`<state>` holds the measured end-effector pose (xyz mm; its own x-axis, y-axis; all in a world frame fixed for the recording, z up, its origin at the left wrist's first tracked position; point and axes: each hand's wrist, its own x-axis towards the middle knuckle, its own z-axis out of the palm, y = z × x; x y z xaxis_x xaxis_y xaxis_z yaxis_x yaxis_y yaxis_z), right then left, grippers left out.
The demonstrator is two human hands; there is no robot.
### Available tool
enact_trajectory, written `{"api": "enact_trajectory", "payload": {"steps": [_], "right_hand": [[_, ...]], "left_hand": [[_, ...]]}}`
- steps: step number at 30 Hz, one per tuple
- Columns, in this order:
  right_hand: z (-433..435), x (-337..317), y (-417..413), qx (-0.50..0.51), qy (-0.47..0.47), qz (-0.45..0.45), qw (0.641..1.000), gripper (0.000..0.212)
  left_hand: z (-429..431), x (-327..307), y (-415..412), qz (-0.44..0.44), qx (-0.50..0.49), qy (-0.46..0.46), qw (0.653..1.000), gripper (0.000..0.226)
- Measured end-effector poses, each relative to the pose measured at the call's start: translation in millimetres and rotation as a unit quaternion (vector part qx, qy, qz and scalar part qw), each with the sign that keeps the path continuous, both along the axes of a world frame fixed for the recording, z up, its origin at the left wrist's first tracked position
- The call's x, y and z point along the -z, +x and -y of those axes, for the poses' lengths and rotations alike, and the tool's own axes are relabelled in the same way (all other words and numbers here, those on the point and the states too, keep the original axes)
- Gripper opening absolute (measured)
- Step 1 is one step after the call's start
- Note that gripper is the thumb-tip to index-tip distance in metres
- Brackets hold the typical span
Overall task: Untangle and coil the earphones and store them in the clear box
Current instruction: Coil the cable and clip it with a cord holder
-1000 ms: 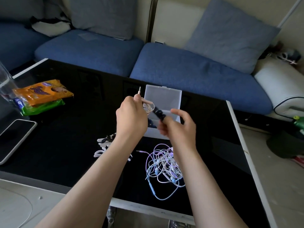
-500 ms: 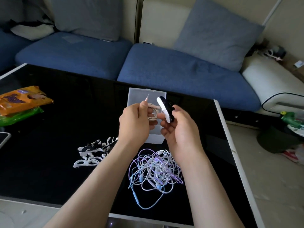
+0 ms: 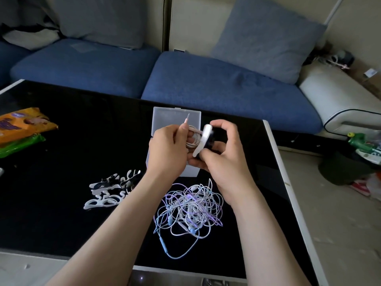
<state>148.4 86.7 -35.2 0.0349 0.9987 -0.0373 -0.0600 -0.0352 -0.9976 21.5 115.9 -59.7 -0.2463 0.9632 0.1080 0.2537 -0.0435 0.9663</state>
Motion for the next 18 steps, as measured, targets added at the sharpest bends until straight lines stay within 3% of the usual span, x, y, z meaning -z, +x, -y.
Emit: {"api": "enact_trajectory", "payload": {"steps": [3,8,11,15,18], "right_hand": [[1.6,0.8,2.9,-0.011,-0.003,-0.028,1.0,0.069],[-2.1,5.1,6.6,0.017,-0.019,-0.056,0.998,0.057],[-4.5,7.9,10.0,0.05,-0.004,-0.02,0.999,0.053],[-10.1,15.2,14.2,0.055,0.034,0.123,0.99,0.033],[-12.9,21.6,11.5,0.062,0.034,0.156,0.985,0.039]], "left_hand": [[1.7,0.5,-2.6,-0.03,-0.02,0.005,0.999,0.036],[6.0,-0.9,-3.7,-0.032,-0.023,0.002,0.999,0.035],[5.1,2.1,-4.2,0.021,-0.019,-0.001,1.0,0.034],[1.3,7.6,-8.0,0.024,-0.022,-0.008,0.999,0.035],[1.8,7.9,-8.2,0.021,-0.016,-0.009,1.0,0.036]]}}
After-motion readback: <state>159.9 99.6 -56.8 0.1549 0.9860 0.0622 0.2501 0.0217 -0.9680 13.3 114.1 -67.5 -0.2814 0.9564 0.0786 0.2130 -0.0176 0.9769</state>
